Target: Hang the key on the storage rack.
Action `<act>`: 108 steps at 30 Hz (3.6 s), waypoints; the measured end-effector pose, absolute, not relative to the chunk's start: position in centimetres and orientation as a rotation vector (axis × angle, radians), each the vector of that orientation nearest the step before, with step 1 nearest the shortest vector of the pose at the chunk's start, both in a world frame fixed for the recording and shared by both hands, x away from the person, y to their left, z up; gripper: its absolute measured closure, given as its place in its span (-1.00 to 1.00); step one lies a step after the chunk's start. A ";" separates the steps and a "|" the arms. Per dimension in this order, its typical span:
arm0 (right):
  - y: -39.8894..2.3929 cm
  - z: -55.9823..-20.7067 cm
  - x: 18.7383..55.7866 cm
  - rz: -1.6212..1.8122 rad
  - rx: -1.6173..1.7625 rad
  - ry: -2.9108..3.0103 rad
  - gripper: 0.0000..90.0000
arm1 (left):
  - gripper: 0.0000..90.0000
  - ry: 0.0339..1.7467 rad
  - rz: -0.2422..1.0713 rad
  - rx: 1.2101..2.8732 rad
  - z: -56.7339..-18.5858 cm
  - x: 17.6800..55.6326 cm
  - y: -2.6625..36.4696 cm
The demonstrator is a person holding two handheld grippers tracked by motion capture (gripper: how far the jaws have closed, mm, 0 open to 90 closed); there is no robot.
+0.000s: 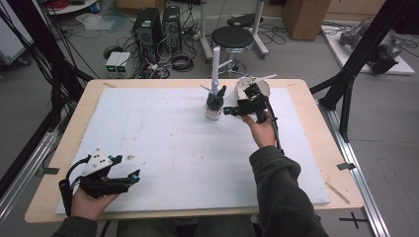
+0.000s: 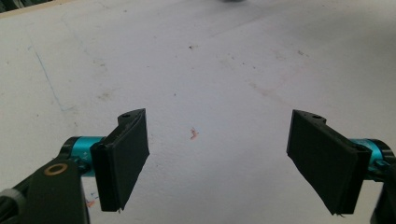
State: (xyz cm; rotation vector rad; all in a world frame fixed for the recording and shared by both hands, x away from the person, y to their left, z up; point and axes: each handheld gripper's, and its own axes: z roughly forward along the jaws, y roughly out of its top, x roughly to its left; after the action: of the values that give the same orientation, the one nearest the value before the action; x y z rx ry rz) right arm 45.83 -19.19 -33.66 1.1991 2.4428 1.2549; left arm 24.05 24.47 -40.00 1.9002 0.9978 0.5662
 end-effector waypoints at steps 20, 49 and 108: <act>-19.1 -34.1 44.3 1.297 1.156 2.447 -0.58 | -0.53 0.990 0.565 1.904 -40.0 24.1 24.4; -19.5 -34.0 42.0 1.308 1.114 2.444 -0.68 | -0.53 0.990 0.553 1.905 -40.0 24.1 24.4; -21.3 -35.3 38.1 1.312 1.031 2.430 -0.75 | -0.53 0.988 0.553 1.907 -40.0 24.1 24.3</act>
State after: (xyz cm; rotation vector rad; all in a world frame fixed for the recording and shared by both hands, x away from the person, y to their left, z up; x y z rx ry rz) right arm 38.09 -21.25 -35.34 1.0314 2.4295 1.3121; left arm 24.13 24.31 -39.96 1.9071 0.9882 0.5529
